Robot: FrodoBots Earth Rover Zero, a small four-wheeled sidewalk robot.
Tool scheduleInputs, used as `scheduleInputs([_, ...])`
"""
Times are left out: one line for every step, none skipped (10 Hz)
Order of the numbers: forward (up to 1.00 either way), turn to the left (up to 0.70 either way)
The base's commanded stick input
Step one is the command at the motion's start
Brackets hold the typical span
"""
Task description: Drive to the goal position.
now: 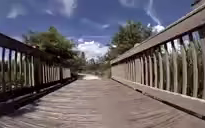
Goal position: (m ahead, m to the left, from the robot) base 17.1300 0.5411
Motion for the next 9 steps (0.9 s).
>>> scheduleInputs([0.84,0.0])
scheduleInputs([0.84,0.0])
scheduleInputs([0.84,0.0])
scheduleInputs([0.84,0.0])
scheduleInputs([0.84,0.0])
scheduleInputs([0.84,0.0])
scheduleInputs([0.84,0.0])
scheduleInputs([0.84,0.0])
scheduleInputs([0.84,0.0])
